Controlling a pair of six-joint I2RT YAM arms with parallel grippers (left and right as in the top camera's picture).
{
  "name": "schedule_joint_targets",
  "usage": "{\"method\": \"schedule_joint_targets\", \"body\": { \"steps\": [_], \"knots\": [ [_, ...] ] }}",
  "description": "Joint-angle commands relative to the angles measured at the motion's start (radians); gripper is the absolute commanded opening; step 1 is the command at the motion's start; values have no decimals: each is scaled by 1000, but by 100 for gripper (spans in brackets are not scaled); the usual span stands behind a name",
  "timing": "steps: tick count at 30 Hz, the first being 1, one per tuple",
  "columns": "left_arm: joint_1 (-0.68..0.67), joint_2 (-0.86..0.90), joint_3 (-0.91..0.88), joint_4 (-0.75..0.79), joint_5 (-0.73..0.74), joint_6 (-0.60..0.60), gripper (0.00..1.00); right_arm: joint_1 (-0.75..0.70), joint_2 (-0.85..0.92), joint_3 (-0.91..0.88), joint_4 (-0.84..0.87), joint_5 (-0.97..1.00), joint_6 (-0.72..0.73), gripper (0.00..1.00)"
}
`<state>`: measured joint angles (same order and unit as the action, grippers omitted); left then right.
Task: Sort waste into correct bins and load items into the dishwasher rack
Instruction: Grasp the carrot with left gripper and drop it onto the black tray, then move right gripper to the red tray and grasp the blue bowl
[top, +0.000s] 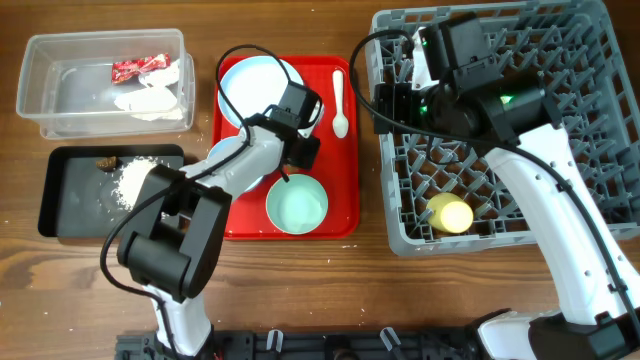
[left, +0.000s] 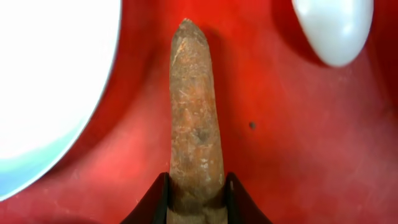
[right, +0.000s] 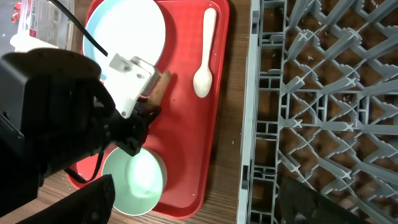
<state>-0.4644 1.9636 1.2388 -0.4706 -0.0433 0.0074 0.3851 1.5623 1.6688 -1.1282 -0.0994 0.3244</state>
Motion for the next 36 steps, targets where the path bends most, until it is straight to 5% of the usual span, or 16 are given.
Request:
{"method": "schedule_joint_targets", "body": {
  "steps": [1,8,16,27,36],
  "knots": [
    [2,-24,116,-69,-3,-138,15,0,2,11,2,22,-10,87],
    [80,-206,245,-323,-3,-342,4,0,2,11,2,22,-10,88],
    [449,-293,240,-603,-3,-549,4,0,2,11,24,22,-10,89],
    [775,-294,-93,-444,-37,-1046,4,0,2,11,17,22,-8,90],
    [823,-293,-299,-142,-138,-1070,4,0,3,11,15,21,-8,90]
  ]
}}
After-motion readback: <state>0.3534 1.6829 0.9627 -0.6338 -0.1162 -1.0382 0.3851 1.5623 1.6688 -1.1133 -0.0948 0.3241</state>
